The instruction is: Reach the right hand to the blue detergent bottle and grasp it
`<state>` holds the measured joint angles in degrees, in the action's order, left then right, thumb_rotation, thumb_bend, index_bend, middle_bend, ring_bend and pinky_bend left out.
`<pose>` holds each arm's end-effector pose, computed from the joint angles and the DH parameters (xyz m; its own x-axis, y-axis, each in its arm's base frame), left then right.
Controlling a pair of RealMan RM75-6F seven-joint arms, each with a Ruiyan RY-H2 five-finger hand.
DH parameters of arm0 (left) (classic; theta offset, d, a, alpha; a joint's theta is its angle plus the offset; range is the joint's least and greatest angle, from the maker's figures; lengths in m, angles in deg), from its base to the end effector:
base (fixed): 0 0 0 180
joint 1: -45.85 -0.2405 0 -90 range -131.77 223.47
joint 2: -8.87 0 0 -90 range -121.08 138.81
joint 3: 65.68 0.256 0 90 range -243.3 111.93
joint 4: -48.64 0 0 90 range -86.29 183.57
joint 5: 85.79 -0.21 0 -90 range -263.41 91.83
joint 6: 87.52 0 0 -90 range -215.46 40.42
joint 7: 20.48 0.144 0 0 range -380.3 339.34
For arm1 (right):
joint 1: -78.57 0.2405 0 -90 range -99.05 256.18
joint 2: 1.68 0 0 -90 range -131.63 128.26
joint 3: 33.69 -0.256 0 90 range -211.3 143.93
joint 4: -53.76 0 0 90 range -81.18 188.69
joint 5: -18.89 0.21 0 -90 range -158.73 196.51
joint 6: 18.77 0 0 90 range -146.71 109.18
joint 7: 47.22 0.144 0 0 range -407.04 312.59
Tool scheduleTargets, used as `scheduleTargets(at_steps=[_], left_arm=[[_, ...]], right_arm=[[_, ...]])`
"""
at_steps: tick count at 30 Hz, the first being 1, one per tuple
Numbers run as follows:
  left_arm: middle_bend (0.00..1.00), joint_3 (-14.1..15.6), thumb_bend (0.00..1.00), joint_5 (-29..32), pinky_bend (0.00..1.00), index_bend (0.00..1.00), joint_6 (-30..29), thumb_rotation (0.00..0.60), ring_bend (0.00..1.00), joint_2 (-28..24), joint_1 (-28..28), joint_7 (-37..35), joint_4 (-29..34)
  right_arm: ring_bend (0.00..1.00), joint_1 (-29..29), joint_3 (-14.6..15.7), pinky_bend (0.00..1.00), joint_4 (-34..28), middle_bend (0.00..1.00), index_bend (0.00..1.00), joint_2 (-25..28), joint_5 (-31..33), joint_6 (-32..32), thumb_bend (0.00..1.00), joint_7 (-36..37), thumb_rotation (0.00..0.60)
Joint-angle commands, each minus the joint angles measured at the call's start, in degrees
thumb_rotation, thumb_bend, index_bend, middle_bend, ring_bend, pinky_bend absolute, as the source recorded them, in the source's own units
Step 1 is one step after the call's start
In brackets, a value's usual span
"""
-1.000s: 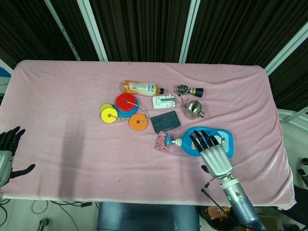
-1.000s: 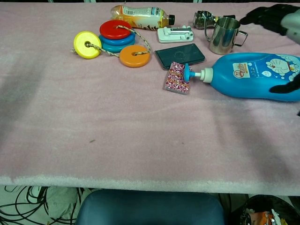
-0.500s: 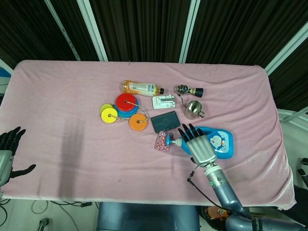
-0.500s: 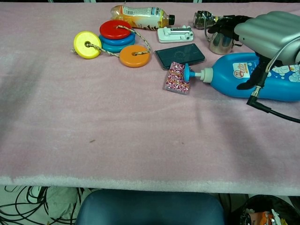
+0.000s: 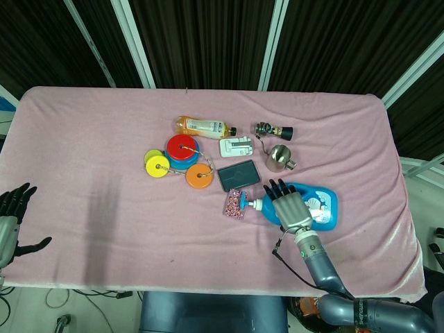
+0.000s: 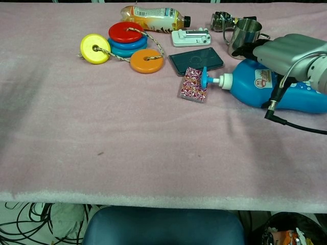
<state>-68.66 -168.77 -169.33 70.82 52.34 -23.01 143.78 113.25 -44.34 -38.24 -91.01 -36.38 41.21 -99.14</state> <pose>-0.3087 0.1894 0.1621 0.3387 0.0468 0.9397 0.9404 0.0151 -0.3397 -0.1761 -0.3082 -0.0163 0.7130 -0.2220 0.6651 -0.6988 -0.3030 0.6480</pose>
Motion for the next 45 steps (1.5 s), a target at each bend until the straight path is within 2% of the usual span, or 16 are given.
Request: scheduleTargets(at_steps=[1, 3, 10, 14, 18, 23, 28, 34, 38, 41, 45], left_arm=[[0.0, -0.03, 0.0, 0.12, 0.0, 0.0, 0.13, 0.6, 0.0, -0.03, 0.04, -0.05, 0.05], [0.0, -0.04, 0.0, 0.14, 0.0, 0.0, 0.16, 0.6, 0.0, -0.05, 0.06, -0.08, 0.08], [0.0, 0.0, 0.0, 0.12, 0.0, 0.0, 0.2, 0.6, 0.0, -0.13, 0.07, -0.24, 0.19], [0.0, -0.02, 0.0, 0.07, 0.0, 0.0, 0.09, 0.6, 0.0, -0.1, 0.05, -0.3, 0.18], [0.0, -0.02, 0.0, 0.03, 0.0, 0.0, 0.03, 0.6, 0.0, -0.12, 0.03, -0.34, 0.18], [0.0, -0.01, 0.0, -0.12, 0.0, 0.0, -0.17, 0.6, 0.0, -0.08, -0.02, -0.44, 0.13], [0.0, 0.04, 0.0, -0.36, 0.0, 0.0, -0.3, 0.6, 0.0, -0.07, -0.04, -0.5, 0.06], [0.0, 0.05, 0.0, -0.54, 0.0, 0.0, -0.49, 0.6, 0.0, -0.06, -0.08, -0.64, -0.01], [0.0, 0.09, 0.0, -0.65, 0.0, 0.0, -0.53, 0.6, 0.0, -0.03, -0.08, -0.6, -0.05], [0.0, 0.13, 0.0, -0.7, 0.0, 0.0, -0.5, 0.6, 0.0, 0.02, -0.06, -0.44, -0.11], [0.0, 0.21, 0.0, -0.7, 0.0, 0.0, -0.53, 0.6, 0.0, 0.14, -0.1, -0.08, -0.16]], right_arm=[[0.02, 0.96, 0.43, 0.22, 1.49, 0.04, 0.0, -0.71, 1.29, -0.26, 0.01, -0.05, 0.6], [0.08, 1.22, 0.68, 0.22, 2.1, 0.13, 0.02, -0.97, 1.45, -0.14, 0.03, 0.43, 0.6], [0.31, 1.4, 1.79, 0.24, 3.86, 0.41, 0.23, -1.4, 1.18, 0.1, 0.18, 3.49, 0.6], [0.53, 1.36, 2.16, 0.35, 4.49, 0.6, 0.42, -1.56, -0.88, 0.73, 0.36, 6.12, 0.6], [0.62, 1.22, 2.71, 0.48, 5.24, 0.69, 0.52, -1.66, -4.08, 1.52, 0.43, 9.26, 0.6], [0.68, 0.91, 2.41, 0.54, 4.88, 0.74, 0.58, -1.31, -8.36, 3.5, 0.48, 13.75, 0.6], [0.68, 0.54, 1.14, 0.56, 1.75, 0.75, 0.6, 0.38, -11.66, 5.97, 0.49, 17.48, 0.6], [0.68, -0.67, -1.67, 0.56, -6.79, 0.75, 0.6, 4.3, -12.31, 8.62, 0.49, 22.41, 0.6], [0.68, -2.58, -3.02, 0.56, -14.31, 0.75, 0.6, 7.86, -11.54, 9.37, 0.49, 28.59, 0.6], [0.68, -4.1, -2.6, 0.56, -18.23, 0.74, 0.6, 10.1, -12.29, 9.41, 0.49, 33.04, 0.6], [0.68, -6.01, -0.07, 0.56, -21.35, 0.74, 0.6, 12.01, -15.71, 9.48, 0.49, 37.28, 0.6]])
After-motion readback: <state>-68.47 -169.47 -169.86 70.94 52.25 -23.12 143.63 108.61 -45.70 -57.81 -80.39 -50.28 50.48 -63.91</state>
